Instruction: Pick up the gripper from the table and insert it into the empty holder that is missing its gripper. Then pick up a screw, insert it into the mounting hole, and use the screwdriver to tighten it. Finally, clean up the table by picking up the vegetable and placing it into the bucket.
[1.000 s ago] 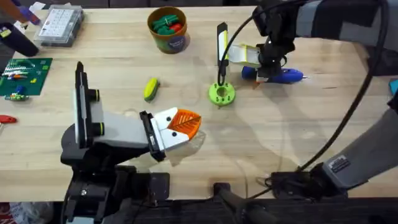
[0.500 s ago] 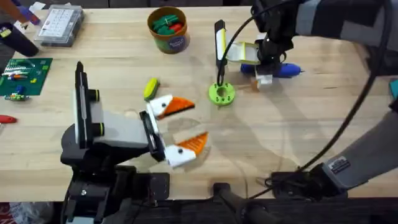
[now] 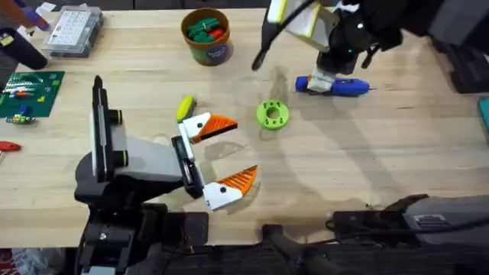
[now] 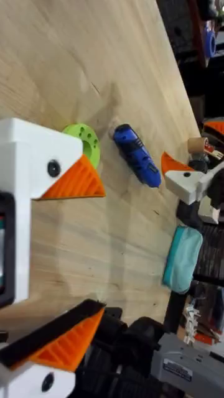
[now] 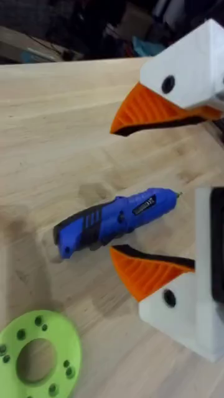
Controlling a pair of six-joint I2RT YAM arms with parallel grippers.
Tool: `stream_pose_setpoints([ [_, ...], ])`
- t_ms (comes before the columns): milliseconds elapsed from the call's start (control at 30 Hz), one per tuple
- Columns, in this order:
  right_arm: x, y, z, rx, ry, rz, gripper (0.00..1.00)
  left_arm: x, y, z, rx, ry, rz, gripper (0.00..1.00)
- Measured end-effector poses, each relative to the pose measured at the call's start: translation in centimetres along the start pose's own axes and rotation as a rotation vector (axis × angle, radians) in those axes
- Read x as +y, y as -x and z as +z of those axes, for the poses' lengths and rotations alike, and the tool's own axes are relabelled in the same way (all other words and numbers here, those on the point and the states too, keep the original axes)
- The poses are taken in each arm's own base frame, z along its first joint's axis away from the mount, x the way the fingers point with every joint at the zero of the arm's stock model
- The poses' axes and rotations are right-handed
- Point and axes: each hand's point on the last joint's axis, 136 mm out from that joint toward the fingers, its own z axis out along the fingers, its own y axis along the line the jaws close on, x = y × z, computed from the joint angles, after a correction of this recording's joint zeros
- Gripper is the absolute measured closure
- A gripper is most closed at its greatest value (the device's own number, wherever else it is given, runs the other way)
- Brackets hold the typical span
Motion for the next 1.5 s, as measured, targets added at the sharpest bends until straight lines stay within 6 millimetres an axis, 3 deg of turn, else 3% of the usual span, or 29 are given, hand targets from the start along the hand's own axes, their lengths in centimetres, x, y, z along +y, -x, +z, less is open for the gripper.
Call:
stream_pose_setpoints([
  [267,0.55,-0.77,-1.2,0.013,0.015,0.14,0.005,0.0,0.0,0.0,0.0,0.0,0.0,0.015],
  [1500,0.55,-0.77,-1.2,0.013,0.015,0.142,0.005,0.0,0.0,0.0,0.0,0.0,0.0,0.015],
])
